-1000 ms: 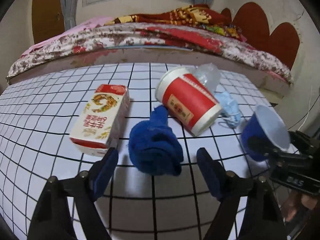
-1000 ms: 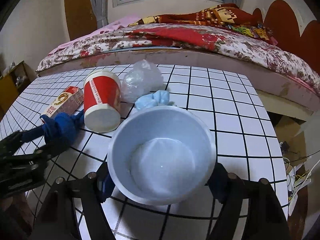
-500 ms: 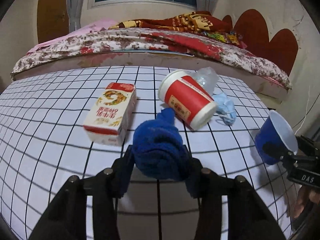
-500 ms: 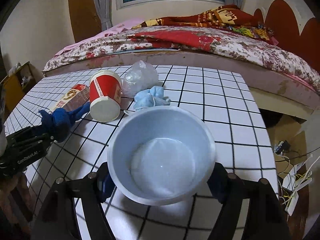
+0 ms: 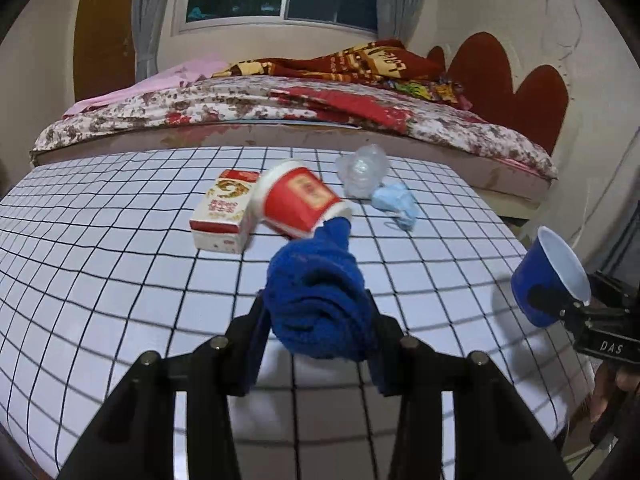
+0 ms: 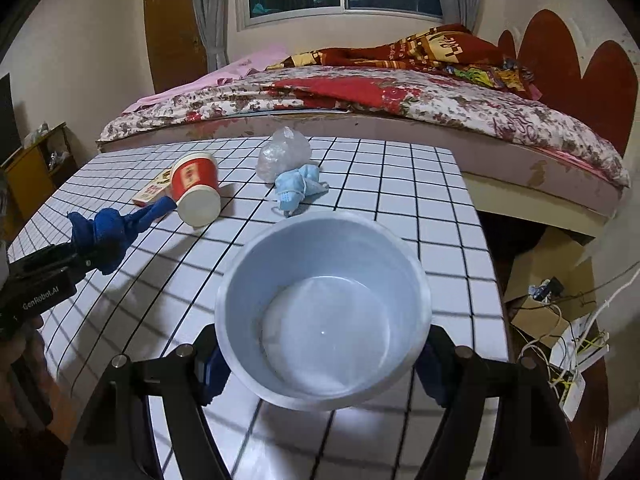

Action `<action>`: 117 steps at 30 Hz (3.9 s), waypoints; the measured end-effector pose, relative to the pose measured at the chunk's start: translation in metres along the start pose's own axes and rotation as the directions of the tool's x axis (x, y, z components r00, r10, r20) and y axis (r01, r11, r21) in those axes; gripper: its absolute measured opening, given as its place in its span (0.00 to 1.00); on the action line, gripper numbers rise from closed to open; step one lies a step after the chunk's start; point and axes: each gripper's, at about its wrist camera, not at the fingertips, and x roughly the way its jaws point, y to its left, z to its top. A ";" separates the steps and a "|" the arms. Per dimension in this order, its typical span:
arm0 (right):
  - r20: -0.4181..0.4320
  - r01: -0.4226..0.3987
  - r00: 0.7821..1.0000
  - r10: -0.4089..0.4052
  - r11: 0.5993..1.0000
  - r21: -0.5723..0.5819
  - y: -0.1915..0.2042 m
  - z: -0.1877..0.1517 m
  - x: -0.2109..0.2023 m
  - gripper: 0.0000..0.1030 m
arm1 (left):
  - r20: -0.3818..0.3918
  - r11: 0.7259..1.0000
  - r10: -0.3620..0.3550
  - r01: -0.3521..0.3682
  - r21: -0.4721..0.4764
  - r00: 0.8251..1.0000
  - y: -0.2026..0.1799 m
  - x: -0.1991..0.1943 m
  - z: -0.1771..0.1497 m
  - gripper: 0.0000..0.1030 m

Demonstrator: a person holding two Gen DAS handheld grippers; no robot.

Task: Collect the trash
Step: 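Carry the blue cloth and blue plastic cup over the black bin and open both tools, then move both tools back toward the table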

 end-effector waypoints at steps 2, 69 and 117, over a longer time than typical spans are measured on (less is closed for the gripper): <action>0.008 0.002 1.000 -0.002 1.000 0.004 -0.002 -0.006 -0.013 0.75 | 0.004 1.000 -0.008 0.008 0.004 1.000 -0.005 -0.008 -0.005 0.43; -0.123 0.257 0.965 -0.230 0.924 0.283 -0.192 -0.246 -0.179 0.75 | -0.277 0.833 -0.395 0.468 0.294 0.876 -0.315 -0.064 -0.171 0.43; -0.271 0.341 0.910 -0.313 0.938 0.064 -0.182 -0.280 -0.115 0.99 | -0.339 0.900 -0.280 0.368 0.233 0.898 -0.295 -0.007 -0.209 0.99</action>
